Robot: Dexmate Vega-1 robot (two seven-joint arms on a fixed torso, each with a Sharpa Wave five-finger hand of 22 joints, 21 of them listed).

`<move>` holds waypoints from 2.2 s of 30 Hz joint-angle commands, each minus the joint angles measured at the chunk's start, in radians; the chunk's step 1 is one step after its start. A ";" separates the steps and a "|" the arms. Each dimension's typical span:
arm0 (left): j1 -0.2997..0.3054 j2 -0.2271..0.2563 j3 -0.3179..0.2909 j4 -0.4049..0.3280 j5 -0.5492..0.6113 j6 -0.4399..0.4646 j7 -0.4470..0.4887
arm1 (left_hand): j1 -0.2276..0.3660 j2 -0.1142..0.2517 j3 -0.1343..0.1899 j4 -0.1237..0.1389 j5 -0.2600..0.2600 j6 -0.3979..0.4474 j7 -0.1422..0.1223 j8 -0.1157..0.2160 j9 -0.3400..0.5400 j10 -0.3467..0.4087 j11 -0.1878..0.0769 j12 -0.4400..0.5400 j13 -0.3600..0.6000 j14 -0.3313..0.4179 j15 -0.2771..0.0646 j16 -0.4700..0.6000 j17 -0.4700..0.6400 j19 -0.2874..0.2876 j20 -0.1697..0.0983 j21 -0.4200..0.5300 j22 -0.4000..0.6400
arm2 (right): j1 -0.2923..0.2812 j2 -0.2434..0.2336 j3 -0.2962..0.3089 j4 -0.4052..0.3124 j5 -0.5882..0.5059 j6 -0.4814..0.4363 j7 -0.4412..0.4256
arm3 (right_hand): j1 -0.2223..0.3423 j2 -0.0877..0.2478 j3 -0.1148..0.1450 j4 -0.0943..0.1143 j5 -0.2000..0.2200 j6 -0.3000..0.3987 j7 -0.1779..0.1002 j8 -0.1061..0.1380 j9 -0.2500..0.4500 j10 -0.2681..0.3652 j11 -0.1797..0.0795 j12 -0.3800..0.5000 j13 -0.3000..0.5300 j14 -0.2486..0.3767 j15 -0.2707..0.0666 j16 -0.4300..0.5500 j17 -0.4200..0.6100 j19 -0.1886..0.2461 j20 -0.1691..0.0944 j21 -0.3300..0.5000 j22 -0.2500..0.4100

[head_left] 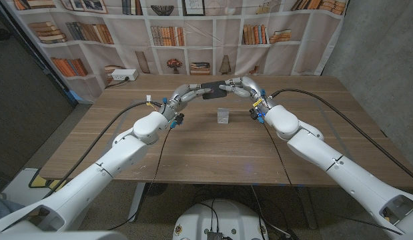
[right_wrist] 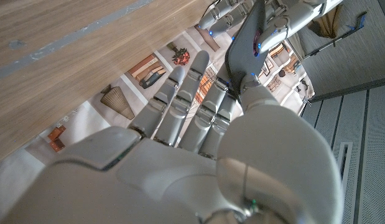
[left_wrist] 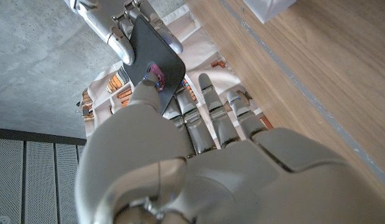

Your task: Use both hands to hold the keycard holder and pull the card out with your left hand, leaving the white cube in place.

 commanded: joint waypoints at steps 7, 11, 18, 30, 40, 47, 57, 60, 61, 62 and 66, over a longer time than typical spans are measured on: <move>0.032 -0.017 -0.014 -0.040 0.010 0.025 0.080 | 0.043 -0.012 0.123 0.020 0.069 0.144 0.022 0.069 0.029 0.184 -0.012 0.036 0.046 0.177 -0.122 0.001 -0.001 0.068 -0.057 -0.003 -0.002 | -0.013 -0.003 0.012 0.004 0.020 0.039 0.010 | 0.004 0.010 0.012 0.006 0.005 0.046 -0.041 0.006 0.005 0.012 -0.003 0.004 0.005 0.007 -0.054 -0.003 0.002 0.006 0.009 0.004 0.005; 0.036 -0.017 -0.015 -0.047 0.012 0.027 0.088 | 0.031 -0.023 0.144 0.026 0.086 0.170 0.019 0.100 0.050 0.205 0.003 0.053 0.069 0.216 -0.129 -0.006 0.000 0.072 -0.068 -0.008 -0.002 | -0.014 -0.004 0.013 0.008 0.025 0.053 0.018 | 0.004 0.011 0.013 0.005 0.005 0.047 -0.041 0.006 0.005 0.012 -0.003 0.004 0.005 0.007 -0.055 -0.003 0.002 0.007 0.009 0.005 0.005; 0.042 -0.016 -0.018 -0.066 0.017 0.050 0.111 | 0.021 -0.028 0.170 0.029 0.114 0.171 0.019 0.129 0.075 0.218 -0.002 0.072 0.098 0.257 -0.134 -0.010 0.001 0.086 -0.075 -0.008 -0.002 | -0.015 -0.008 0.012 0.018 0.032 0.083 0.038 | 0.004 0.010 0.014 0.005 0.005 0.047 -0.041 0.005 0.006 0.013 -0.003 0.004 0.005 0.007 -0.054 -0.004 0.001 0.006 0.009 0.004 0.005; 0.042 -0.001 -0.020 -0.085 0.020 0.082 0.117 | -0.001 -0.046 0.220 0.028 0.186 0.150 0.031 0.179 0.136 0.216 0.009 0.110 0.163 0.299 -0.136 -0.017 0.007 0.094 -0.061 -0.014 -0.002 | -0.003 -0.009 0.009 0.041 0.048 0.121 0.082 | 0.005 0.010 0.017 0.002 0.005 0.048 -0.041 0.004 0.006 0.012 -0.002 0.003 0.005 0.004 -0.057 -0.004 0.001 0.002 0.013 0.003 0.005; 0.034 0.015 -0.021 -0.094 0.017 0.126 0.118 | -0.022 -0.064 0.265 0.026 0.244 0.143 0.032 0.224 0.192 0.212 0.019 0.140 0.215 0.312 -0.136 -0.021 0.010 0.098 -0.058 -0.016 -0.001 | 0.007 -0.004 0.024 0.056 0.041 0.136 0.069 | 0.006 0.010 0.018 0.001 0.005 0.050 -0.040 0.003 0.006 0.012 -0.002 0.002 0.005 0.004 -0.058 -0.004 0.002 0.002 0.016 0.003 0.005; 0.029 0.020 -0.021 -0.100 0.017 0.150 0.125 | -0.038 -0.070 0.290 0.029 0.271 0.142 0.032 0.248 0.221 0.210 0.022 0.155 0.241 0.318 -0.135 -0.021 0.011 0.100 -0.058 -0.017 -0.001 | 0.018 -0.001 0.036 0.062 0.032 0.149 0.056 | 0.004 0.010 0.018 0.002 0.004 0.050 -0.040 0.002 0.007 0.012 -0.002 0.003 0.005 0.004 -0.056 -0.003 0.002 0.001 0.017 0.003 0.005; 0.037 0.028 -0.031 -0.109 0.013 0.162 0.139 | -0.058 -0.079 0.323 0.031 0.303 0.138 0.030 0.275 0.256 0.209 0.017 0.174 0.273 0.327 -0.134 -0.021 0.011 0.104 -0.054 -0.017 -0.001 | 0.024 0.000 0.045 0.062 0.024 0.148 0.046 | 0.005 0.010 0.019 0.000 0.004 0.051 -0.040 0.002 0.007 0.014 -0.002 0.003 0.005 0.004 -0.057 -0.003 0.003 0.002 0.018 0.003 0.005; 0.038 0.030 -0.033 -0.110 0.010 0.164 0.138 | -0.064 -0.082 0.333 0.031 0.312 0.135 0.029 0.282 0.266 0.208 0.022 0.179 0.282 0.329 -0.134 -0.021 0.011 0.106 -0.055 -0.017 -0.001 | 0.023 -0.001 0.045 0.060 0.025 0.143 0.047 | 0.005 0.009 0.020 0.000 0.004 0.051 -0.040 0.001 0.007 0.014 -0.002 0.003 0.005 0.003 -0.057 -0.003 0.003 0.002 0.019 0.003 0.005; 0.038 0.030 -0.033 -0.110 0.009 0.165 0.138 | -0.067 -0.084 0.338 0.031 0.316 0.136 0.030 0.286 0.271 0.208 0.018 0.182 0.286 0.329 -0.135 -0.022 0.011 0.107 -0.055 -0.017 -0.001 | 0.023 -0.001 0.044 0.059 0.025 0.140 0.046 | 0.004 0.009 0.020 0.000 0.004 0.051 -0.040 0.001 0.007 0.015 -0.002 0.003 0.005 0.003 -0.056 -0.003 0.003 0.001 0.019 0.002 0.005; 0.039 0.030 -0.033 -0.109 0.007 0.164 0.137 | -0.069 -0.085 0.343 0.032 0.319 0.133 0.030 0.288 0.275 0.206 0.021 0.183 0.290 0.330 -0.135 -0.022 0.011 0.107 -0.055 -0.017 -0.001 | 0.022 0.000 0.044 0.059 0.023 0.139 0.046 | 0.004 0.009 0.020 0.000 0.004 0.052 -0.040 0.001 0.007 0.015 -0.002 0.003 0.005 0.003 -0.056 -0.003 0.003 0.002 0.019 0.003 0.005; 0.040 0.026 -0.035 -0.101 -0.003 0.152 0.130 | -0.077 -0.088 0.355 0.033 0.328 0.129 0.030 0.296 0.286 0.203 0.016 0.188 0.301 0.331 -0.134 -0.022 0.011 0.109 -0.054 -0.017 -0.001 | 0.021 0.000 0.041 0.059 0.025 0.137 0.048 | 0.004 0.009 0.020 0.000 0.004 0.052 -0.040 0.001 0.007 0.015 -0.002 0.003 0.005 0.004 -0.057 -0.003 0.003 0.000 0.019 0.002 0.005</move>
